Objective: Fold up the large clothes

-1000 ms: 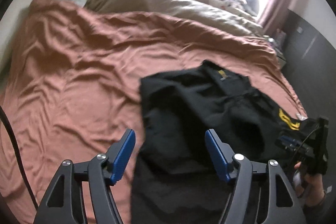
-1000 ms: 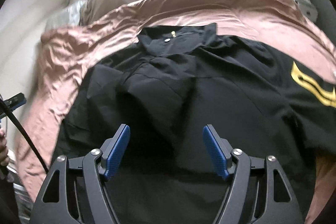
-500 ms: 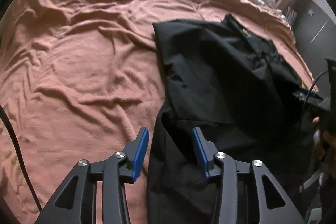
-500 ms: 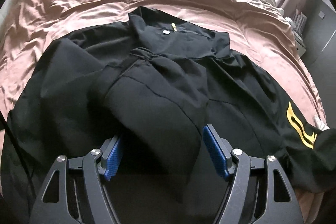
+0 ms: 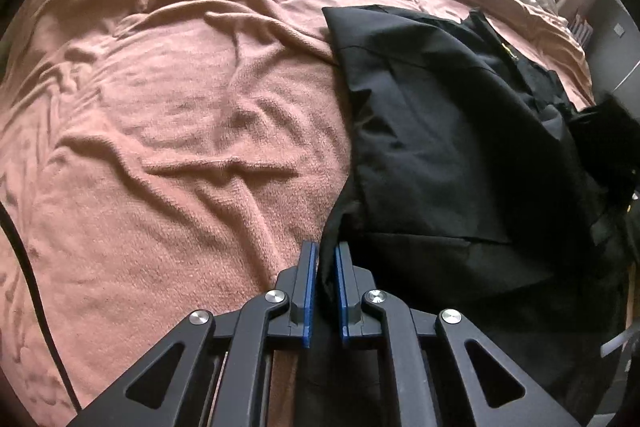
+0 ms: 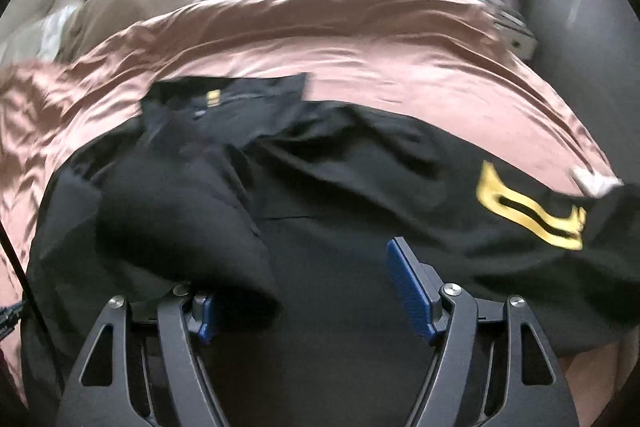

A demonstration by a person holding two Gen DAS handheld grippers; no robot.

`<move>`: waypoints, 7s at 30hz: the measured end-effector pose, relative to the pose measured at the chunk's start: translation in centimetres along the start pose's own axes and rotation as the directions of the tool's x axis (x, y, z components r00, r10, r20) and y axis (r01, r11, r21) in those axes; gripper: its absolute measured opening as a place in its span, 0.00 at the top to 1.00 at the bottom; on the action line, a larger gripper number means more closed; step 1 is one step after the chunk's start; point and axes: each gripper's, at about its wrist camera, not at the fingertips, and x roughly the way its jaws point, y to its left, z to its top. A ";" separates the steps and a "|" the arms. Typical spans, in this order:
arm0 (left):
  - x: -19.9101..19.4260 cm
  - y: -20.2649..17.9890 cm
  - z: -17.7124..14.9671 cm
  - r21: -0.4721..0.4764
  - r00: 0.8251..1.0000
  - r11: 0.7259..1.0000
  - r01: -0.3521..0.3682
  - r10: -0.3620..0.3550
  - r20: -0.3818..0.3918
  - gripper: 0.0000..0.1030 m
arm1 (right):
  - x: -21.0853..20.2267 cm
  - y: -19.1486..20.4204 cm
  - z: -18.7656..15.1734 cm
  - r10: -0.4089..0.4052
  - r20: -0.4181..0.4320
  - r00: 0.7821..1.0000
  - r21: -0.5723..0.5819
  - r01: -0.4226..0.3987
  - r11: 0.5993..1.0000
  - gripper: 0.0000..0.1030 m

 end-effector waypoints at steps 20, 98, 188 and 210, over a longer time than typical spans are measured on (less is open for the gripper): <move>0.2 0.1 0.4 -0.020 1.000 1.000 -0.011 0.010 -0.014 0.91 | 8.1 -8.6 1.4 0.176 -0.179 0.968 0.176 -0.145 0.974 0.49; -8.1 -13.4 0.4 0.103 0.990 0.994 0.026 -0.039 0.134 0.44 | -15.8 -29.0 -10.1 0.033 0.102 0.994 0.317 -0.064 0.946 0.31; -18.9 11.6 -8.4 -0.199 0.973 0.980 -0.015 0.060 0.221 0.43 | -12.1 10.1 5.4 0.525 0.041 0.850 -0.037 -0.524 0.851 0.99; -15.8 2.5 -5.1 -0.082 0.978 0.995 0.063 -0.045 0.203 0.43 | -7.5 -6.5 4.1 0.479 -0.075 0.875 -0.025 -0.482 0.876 0.36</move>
